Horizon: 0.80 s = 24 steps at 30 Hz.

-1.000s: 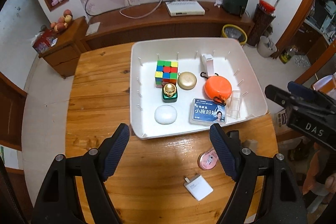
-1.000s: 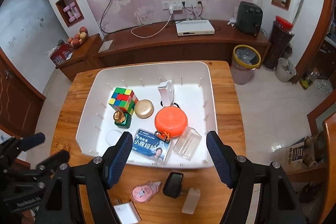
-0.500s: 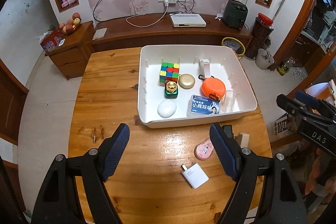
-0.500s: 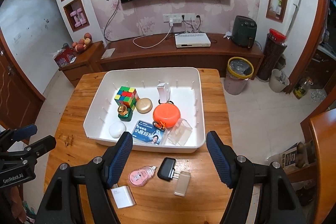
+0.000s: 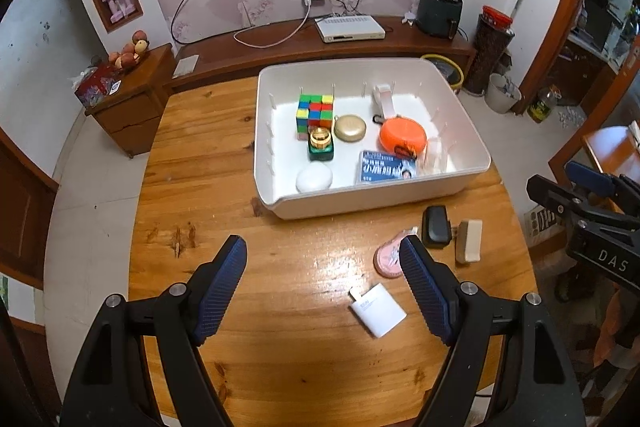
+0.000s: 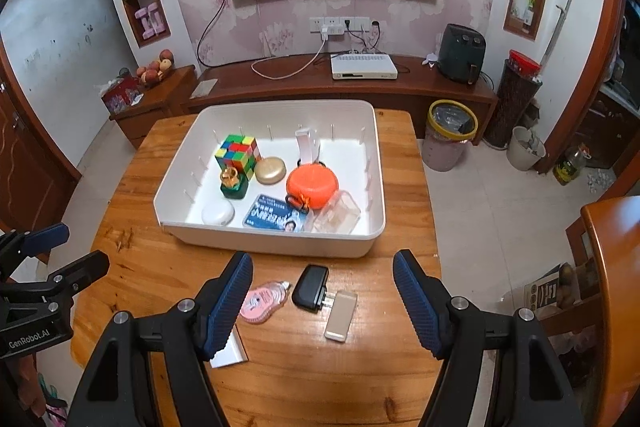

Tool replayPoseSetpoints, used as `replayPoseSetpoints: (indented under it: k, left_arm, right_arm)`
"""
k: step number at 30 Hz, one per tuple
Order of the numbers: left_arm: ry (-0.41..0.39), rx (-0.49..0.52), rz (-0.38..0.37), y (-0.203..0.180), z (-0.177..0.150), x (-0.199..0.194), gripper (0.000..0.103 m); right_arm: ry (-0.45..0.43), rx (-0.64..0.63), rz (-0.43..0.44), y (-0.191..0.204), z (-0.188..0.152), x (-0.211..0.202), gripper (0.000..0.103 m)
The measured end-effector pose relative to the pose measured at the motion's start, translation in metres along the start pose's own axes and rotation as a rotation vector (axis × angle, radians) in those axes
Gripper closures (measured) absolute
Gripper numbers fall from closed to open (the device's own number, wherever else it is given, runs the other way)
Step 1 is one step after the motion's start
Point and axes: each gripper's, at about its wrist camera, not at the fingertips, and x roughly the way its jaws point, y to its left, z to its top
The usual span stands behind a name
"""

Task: Organize rigid objects
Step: 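Lift both tools out of the bin back over the table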

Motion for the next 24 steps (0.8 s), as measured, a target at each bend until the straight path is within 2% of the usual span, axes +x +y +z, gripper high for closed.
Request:
replayPoseSetpoints:
  k: [8, 17, 24]
  left_arm:
    - [0.067, 0.033, 0.002, -0.004, -0.022, 0.025, 0.022]
    - [0.170, 0.080, -0.018, -0.011, -0.050, 0.063, 0.022]
    - [0.315, 0.077, -0.092, -0.026, -0.070, 0.101, 0.022]
  right_arm:
    - [0.051, -0.019, -0.005, -0.002, -0.032, 0.015, 0.030]
    - [0.134, -0.024, 0.008, -0.011, -0.078, 0.053, 0.030]
    - [0.200, 0.072, 0.062, -0.027, -0.101, 0.080, 0.030]
